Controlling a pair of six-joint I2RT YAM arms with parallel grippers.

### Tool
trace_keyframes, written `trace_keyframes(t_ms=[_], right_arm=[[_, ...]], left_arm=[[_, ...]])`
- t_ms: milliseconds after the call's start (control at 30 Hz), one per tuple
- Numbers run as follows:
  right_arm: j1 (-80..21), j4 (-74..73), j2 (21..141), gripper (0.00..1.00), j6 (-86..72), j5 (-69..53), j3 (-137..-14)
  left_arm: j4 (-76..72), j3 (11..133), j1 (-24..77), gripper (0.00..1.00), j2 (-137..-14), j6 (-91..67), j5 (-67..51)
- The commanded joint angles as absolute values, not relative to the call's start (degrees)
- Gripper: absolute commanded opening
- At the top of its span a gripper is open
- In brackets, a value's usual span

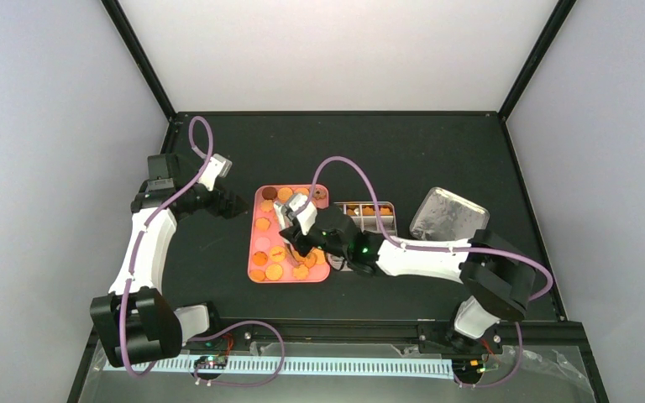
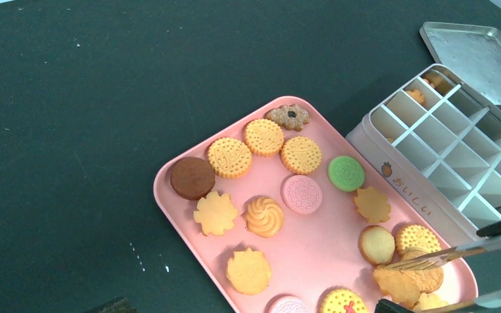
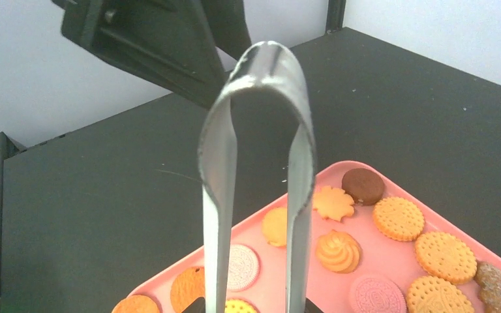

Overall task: Pack the cookies
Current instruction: Pick up the fake cookies from the plate.

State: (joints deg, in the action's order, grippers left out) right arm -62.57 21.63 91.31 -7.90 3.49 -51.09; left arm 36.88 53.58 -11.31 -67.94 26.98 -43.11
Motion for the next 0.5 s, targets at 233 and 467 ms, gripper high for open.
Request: trace_keyframes(t_ms=[233,467], right_arm=[[-66.4,22.2,94.1,0.35,-3.4,11.4,-53.4],[-66.5,21.1,95.4,0.27,-2.5,12.8,-55.1]], left_arm=[[37.6,56.2,-11.9,0.98,-67.6,27.9,-43.6],[37.6,56.2,-11.9,0.98,-67.2,28.1,-43.4]])
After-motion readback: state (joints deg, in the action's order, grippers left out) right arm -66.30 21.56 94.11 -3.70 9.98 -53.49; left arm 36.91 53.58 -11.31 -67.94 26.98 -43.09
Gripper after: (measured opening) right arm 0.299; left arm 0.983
